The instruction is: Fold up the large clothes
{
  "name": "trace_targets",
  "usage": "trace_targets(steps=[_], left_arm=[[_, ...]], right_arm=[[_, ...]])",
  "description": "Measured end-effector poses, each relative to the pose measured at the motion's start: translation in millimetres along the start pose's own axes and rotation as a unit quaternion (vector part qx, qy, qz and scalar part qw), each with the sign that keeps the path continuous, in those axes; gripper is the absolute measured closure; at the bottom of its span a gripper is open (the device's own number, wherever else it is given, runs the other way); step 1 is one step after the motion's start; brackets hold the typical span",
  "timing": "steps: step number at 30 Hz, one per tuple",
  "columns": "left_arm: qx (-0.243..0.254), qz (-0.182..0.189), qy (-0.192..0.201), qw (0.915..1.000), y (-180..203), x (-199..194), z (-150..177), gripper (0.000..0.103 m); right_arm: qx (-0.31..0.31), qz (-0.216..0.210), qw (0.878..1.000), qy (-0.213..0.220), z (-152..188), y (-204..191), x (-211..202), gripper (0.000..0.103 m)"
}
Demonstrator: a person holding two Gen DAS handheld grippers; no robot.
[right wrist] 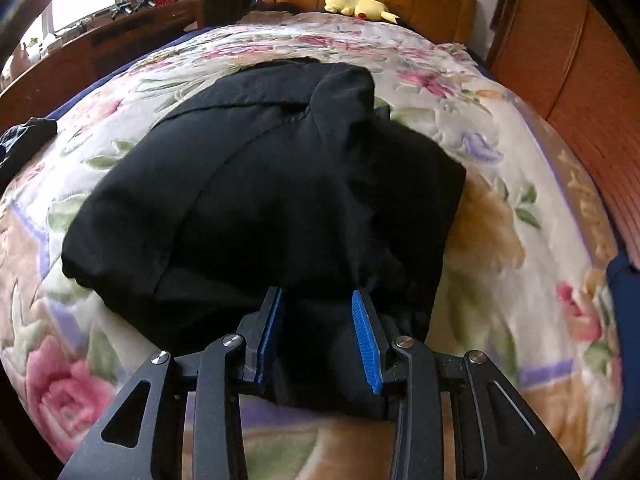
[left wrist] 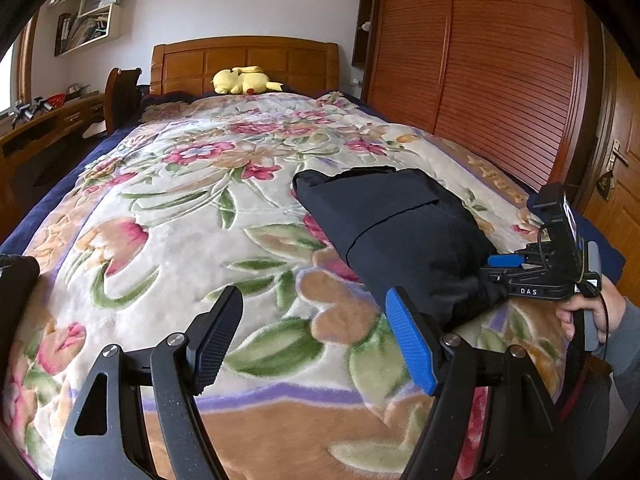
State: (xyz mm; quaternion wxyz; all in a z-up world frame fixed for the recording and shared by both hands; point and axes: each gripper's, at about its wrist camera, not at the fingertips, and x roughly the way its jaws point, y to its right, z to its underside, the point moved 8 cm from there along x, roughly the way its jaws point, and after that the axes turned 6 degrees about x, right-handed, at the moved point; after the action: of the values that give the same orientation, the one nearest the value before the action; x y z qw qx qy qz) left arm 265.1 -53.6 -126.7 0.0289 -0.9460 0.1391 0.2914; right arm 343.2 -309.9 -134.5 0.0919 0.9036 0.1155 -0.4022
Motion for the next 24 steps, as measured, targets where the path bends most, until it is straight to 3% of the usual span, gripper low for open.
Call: trace_targets(steps=[5, 13, 19, 24], left_arm=[[0.012, 0.004, -0.007, 0.9999, 9.7, 7.3, 0.5, 0.028], [0.027, 0.015, -0.014, 0.9994, 32.5, 19.3, 0.4, 0.028], [0.033, 0.023, -0.022, 0.9989, 46.9, 29.4, 2.1, 0.028], [0.041, 0.029, -0.036, 0.9981, 54.8, 41.0, 0.6, 0.028]], right_arm=[[0.014, 0.007, 1.000, 0.017, 1.8, 2.6, -11.0, 0.066], [0.052, 0.002, 0.996, 0.068, 35.8, 20.2, -71.7, 0.059], [0.092, 0.001, 0.995, 0.047, 52.0, 45.8, -58.9, 0.053], [0.117, -0.029, 0.991, 0.052, 42.9, 49.7, -43.7, 0.052]])
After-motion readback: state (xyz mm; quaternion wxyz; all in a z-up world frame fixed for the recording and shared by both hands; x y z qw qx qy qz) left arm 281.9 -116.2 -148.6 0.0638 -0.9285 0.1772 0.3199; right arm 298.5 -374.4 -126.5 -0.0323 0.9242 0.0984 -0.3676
